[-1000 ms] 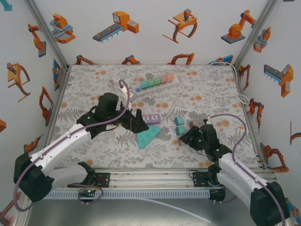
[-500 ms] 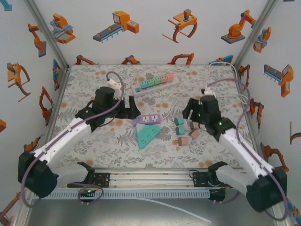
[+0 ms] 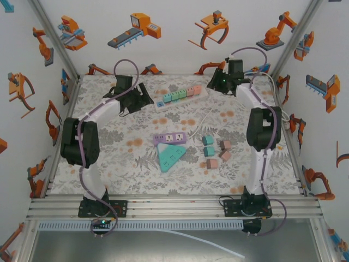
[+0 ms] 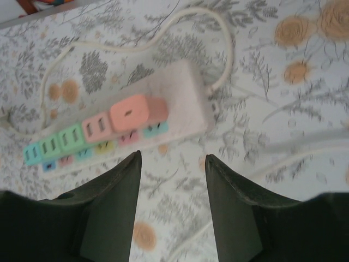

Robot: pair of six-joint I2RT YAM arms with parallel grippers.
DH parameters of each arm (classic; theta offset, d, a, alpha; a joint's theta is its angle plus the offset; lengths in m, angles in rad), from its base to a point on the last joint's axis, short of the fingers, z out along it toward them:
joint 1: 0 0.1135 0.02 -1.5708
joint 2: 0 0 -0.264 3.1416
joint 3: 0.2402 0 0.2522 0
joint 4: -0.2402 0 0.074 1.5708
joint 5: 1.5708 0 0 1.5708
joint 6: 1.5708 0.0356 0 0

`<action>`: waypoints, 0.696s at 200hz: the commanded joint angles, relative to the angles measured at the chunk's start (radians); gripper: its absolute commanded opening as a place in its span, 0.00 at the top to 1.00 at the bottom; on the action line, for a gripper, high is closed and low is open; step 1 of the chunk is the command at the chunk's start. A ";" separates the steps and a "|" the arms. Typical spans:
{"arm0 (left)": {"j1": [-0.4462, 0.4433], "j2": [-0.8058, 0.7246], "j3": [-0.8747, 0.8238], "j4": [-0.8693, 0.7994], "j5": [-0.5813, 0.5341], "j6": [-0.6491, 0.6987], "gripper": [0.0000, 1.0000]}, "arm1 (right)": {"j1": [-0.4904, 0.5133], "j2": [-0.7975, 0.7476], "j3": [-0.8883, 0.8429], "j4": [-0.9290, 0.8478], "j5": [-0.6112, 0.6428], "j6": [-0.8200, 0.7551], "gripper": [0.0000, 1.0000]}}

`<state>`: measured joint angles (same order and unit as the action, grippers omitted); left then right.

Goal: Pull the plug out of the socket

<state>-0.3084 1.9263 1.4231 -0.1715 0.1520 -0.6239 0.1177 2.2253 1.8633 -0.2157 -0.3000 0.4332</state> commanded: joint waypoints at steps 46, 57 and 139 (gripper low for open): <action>0.037 0.256 0.198 0.095 0.177 -0.100 0.38 | -0.015 0.321 0.353 -0.058 -0.162 0.035 0.54; 0.039 0.291 0.222 0.108 0.211 -0.107 0.40 | -0.015 0.332 0.343 -0.046 -0.176 0.043 0.57; 0.039 0.361 0.218 0.130 0.318 -0.130 0.57 | 0.022 0.194 0.027 0.106 -0.186 0.152 0.70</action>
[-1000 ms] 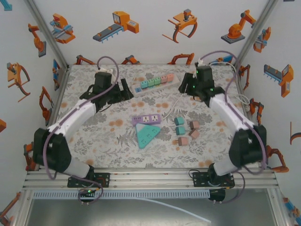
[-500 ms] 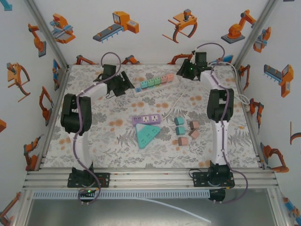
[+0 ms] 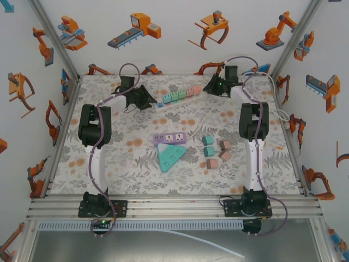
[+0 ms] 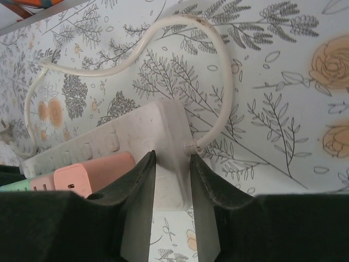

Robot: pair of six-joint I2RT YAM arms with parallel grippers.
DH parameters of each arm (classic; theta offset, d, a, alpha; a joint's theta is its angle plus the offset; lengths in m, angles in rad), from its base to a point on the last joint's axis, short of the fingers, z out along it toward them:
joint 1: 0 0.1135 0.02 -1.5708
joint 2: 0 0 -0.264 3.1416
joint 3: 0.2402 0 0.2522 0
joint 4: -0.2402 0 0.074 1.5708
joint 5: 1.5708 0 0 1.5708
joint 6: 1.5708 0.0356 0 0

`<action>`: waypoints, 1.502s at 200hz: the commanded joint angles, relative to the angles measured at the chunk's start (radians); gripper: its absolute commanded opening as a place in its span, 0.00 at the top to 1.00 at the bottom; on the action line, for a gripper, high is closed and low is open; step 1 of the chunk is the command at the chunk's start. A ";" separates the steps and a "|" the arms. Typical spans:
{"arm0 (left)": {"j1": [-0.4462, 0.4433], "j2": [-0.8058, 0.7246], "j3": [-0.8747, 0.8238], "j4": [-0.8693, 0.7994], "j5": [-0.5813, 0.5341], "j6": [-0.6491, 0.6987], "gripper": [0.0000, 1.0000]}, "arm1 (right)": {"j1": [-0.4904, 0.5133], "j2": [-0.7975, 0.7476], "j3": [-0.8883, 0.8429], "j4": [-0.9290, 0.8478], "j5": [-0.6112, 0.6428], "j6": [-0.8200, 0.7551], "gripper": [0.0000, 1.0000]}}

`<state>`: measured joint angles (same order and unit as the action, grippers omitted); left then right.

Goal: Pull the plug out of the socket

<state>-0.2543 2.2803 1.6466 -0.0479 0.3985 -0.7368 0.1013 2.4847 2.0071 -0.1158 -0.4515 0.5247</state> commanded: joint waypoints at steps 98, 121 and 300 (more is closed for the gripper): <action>0.006 -0.310 -0.398 -0.113 -0.077 0.130 0.57 | 0.194 -0.511 -0.767 0.209 0.119 0.162 0.73; 0.013 -0.352 -0.464 -0.108 -0.077 0.142 0.57 | 0.228 -0.556 -0.841 0.223 0.134 0.176 0.72; 0.000 -0.685 -0.477 -0.236 -0.162 0.295 0.38 | 0.279 -0.881 -0.735 -0.024 0.018 -0.807 0.53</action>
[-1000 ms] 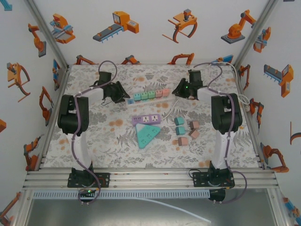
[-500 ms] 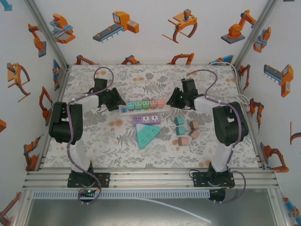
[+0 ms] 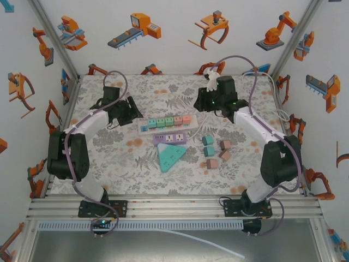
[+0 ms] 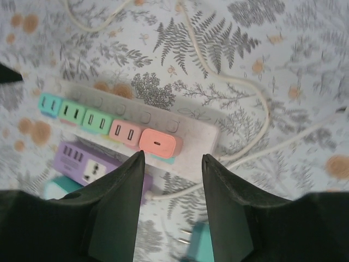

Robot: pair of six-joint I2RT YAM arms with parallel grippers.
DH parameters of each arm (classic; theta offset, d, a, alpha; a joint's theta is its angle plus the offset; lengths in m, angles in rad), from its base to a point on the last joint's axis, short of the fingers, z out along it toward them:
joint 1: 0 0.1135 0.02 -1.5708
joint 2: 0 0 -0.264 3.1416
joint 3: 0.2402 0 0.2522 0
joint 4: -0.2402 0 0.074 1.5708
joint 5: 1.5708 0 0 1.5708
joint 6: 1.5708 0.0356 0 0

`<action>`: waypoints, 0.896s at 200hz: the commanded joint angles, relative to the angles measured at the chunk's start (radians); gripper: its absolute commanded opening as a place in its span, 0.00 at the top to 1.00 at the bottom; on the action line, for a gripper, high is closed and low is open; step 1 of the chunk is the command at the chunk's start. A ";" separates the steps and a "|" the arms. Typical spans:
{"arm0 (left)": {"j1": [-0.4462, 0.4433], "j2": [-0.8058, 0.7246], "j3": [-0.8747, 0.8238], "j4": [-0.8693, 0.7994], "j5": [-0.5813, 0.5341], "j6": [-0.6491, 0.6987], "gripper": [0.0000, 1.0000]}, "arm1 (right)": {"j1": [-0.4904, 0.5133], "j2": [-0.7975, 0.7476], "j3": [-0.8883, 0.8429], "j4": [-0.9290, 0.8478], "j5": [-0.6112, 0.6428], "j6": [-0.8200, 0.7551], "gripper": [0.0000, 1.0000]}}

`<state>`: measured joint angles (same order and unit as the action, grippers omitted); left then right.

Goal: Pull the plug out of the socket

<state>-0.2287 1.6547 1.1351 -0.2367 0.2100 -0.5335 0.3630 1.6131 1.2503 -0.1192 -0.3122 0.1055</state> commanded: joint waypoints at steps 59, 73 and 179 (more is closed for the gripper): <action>-0.123 -0.125 0.020 -0.114 -0.147 0.224 0.35 | 0.020 0.117 0.096 -0.262 -0.372 -1.049 0.40; -0.121 -0.128 0.004 -0.115 -0.164 0.224 0.35 | 0.020 0.165 0.140 -0.316 -0.382 -1.108 0.37; -0.035 -0.037 -0.021 -0.111 -0.091 0.144 0.36 | 0.028 0.481 0.419 -0.542 -0.483 -1.242 0.53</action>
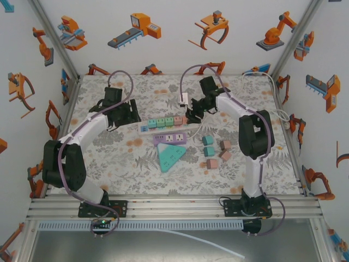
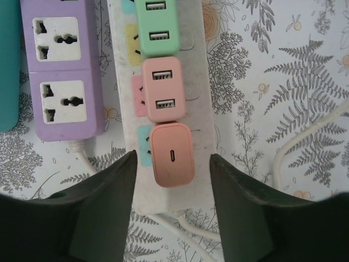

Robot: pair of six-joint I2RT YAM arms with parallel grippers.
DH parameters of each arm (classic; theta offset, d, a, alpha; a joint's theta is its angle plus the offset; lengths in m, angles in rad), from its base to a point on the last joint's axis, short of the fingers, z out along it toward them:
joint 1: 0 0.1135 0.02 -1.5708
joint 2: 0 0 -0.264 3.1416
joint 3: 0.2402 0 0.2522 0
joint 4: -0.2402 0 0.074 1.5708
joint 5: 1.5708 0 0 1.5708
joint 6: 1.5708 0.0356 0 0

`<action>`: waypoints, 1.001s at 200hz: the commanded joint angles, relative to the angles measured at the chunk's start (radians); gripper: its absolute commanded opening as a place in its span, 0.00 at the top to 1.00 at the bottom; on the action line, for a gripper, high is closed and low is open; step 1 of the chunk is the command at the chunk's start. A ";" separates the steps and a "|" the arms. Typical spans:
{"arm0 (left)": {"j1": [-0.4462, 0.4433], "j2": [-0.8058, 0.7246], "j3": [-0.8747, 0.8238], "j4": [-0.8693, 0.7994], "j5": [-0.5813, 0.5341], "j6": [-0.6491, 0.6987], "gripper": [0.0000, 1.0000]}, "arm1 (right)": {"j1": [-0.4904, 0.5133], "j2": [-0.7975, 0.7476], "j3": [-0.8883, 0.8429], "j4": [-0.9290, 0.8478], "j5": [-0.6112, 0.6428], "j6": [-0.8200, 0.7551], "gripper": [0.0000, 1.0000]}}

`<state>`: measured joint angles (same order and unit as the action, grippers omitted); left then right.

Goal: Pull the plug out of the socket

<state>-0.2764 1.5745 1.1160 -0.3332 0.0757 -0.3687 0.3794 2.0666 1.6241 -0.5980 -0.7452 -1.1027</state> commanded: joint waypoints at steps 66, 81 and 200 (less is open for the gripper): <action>0.026 0.195 0.044 -0.009 0.092 -0.037 0.41 | 0.024 0.049 0.051 -0.058 -0.066 -0.034 0.72; 0.025 0.223 0.051 -0.001 0.124 -0.037 0.42 | 0.026 0.049 0.051 -0.055 -0.067 -0.034 0.74; 0.024 0.327 0.011 -0.093 0.038 -0.019 0.48 | 0.029 0.049 0.148 -0.059 -0.187 0.105 0.90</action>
<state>-0.2520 1.8214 1.1591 -0.3370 0.1955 -0.4095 0.3897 2.1227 1.6951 -0.6590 -0.7883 -1.0637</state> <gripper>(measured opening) 0.520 0.340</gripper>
